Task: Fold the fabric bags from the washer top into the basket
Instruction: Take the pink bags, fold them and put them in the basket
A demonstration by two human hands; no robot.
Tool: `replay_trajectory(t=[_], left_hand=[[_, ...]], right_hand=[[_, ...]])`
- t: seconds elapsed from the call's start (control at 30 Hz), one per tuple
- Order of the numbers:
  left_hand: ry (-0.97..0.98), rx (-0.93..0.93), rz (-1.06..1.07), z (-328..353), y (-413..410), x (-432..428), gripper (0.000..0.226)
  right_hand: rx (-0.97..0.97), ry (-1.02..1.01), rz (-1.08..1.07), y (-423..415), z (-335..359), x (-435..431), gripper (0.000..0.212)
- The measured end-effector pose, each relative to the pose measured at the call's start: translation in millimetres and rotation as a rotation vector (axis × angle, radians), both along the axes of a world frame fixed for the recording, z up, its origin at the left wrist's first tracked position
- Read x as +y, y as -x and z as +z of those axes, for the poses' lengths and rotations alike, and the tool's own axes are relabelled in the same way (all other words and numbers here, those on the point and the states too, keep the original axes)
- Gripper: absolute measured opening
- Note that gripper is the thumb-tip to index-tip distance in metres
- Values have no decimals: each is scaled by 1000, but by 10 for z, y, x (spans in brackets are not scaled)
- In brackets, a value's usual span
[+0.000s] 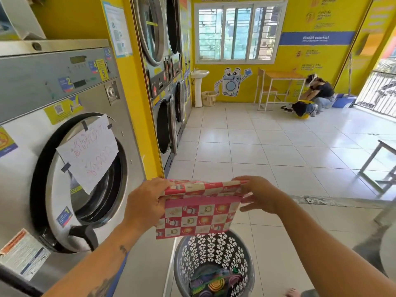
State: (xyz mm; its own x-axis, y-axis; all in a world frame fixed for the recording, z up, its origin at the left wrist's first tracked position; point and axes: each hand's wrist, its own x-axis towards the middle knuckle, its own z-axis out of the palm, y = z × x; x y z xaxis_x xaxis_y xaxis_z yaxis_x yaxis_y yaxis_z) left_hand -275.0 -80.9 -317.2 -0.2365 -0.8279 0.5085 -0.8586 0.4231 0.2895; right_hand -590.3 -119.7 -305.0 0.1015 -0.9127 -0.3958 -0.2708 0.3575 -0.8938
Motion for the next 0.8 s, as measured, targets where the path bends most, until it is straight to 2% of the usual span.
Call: replay_trajectory(t=[0.07,0.13,0.2,0.27,0.33,0.43,0.5,0.57,0.63,0.7,0.8], left_hand=[[28,3,-5,-36,-22,16,33],[91,-2,-22,-62,-3,47,39],[140,-9,-48,-85,21,62,55],[142,-3,-64,-107,41,61,66],[132,3,-78,-149,60,58,62],[75,-22,-118,-235,20,7,56],[-36,-18,-130,-340,-47,-60,41],[-151,7,-99,-446,-64,-91,33],[-259,106,-30,-546,-36,-73,29],[-380,251,54,-657,-28,-73,37],[-644,710,76,-699,-9,-68,40]], right_hand=[[-289,-175,-28,92,2,-11,47],[-398,-258,-120,117,-44,-42,46],[-358,-306,-183,83,-163,-96,44],[-293,-378,-170,29,-285,-152,54],[-222,-474,-145,1,-367,-191,60],[-163,-520,-103,-40,-389,-163,49],[-124,-430,-127,-122,-375,-134,31],[-89,-305,-190,-183,-432,-139,39],[-7,-183,-238,-206,-526,-159,38],[-36,-118,-335,-227,-603,-159,37],[-151,-64,-441,-263,-701,-149,53]])
